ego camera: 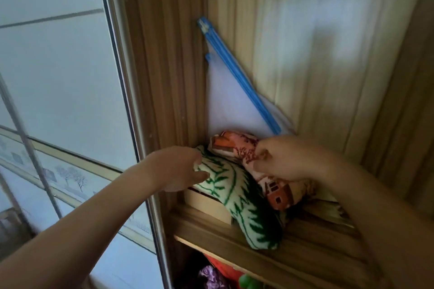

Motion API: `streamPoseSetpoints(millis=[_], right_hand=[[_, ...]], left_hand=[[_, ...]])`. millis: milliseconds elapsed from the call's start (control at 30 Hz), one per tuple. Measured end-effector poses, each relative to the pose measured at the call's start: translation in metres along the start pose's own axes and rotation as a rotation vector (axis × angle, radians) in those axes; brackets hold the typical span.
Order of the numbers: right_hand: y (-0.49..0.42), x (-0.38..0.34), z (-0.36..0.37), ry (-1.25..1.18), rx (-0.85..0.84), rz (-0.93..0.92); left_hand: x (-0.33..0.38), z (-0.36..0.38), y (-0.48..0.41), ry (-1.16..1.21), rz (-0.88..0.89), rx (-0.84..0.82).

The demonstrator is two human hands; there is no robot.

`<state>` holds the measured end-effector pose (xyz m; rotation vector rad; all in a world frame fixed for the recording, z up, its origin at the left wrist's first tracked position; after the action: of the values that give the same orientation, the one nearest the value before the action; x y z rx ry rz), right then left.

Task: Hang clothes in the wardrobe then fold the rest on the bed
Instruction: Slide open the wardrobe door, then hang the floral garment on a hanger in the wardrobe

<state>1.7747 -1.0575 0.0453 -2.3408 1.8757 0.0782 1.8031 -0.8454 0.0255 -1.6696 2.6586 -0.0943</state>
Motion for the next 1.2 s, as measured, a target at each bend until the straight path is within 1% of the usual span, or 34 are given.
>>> streamPoseSetpoints(millis=[133, 200, 300, 433, 567, 667, 767, 900, 1100, 1200], right_hand=[[0.018, 0.016, -0.043, 0.059, 0.127, 0.052], [0.025, 0.018, -0.058, 0.046, 0.142, 0.061], [0.028, 0.013, -0.072, 0.048, 0.164, 0.041], [0.025, -0.009, -0.077, 0.007, 0.209, -0.065], [0.017, -0.06, -0.049, -0.038, 0.116, -0.217], [0.011, -0.113, -0.016, -0.057, 0.035, -0.35], [0.007, -0.175, 0.02, -0.072, -0.009, -0.503], [0.007, -0.264, 0.074, -0.044, -0.12, -0.705], [0.021, -0.394, 0.145, 0.005, -0.237, -0.986], [0.036, -0.446, 0.172, 0.019, -0.273, -1.117]], left_hand=[[0.036, -0.044, -0.003, 0.011, 0.083, 0.081], [0.047, -0.06, -0.002, -0.013, 0.089, 0.101], [0.054, -0.078, 0.007, -0.039, 0.067, 0.138], [0.049, -0.083, 0.035, -0.056, -0.022, 0.18], [0.016, -0.065, 0.085, -0.048, -0.19, 0.161], [-0.026, -0.043, 0.137, -0.001, -0.368, 0.18], [-0.068, -0.017, 0.194, 0.047, -0.534, 0.155], [-0.115, 0.017, 0.279, 0.063, -0.749, 0.125], [-0.161, 0.073, 0.404, 0.111, -1.091, 0.1], [-0.174, 0.097, 0.449, 0.142, -1.224, 0.11]])
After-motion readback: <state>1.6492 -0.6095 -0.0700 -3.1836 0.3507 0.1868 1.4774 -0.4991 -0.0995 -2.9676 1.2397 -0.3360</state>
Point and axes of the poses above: each hand's wrist, its own y-axis away from the middle knuckle, its own z-axis out of the palm, x = y × z, the point moved 6 cm from there along -y, towards the middle knuckle, and after that the axes turned 3 degrees about x, right-handed, at the moved point
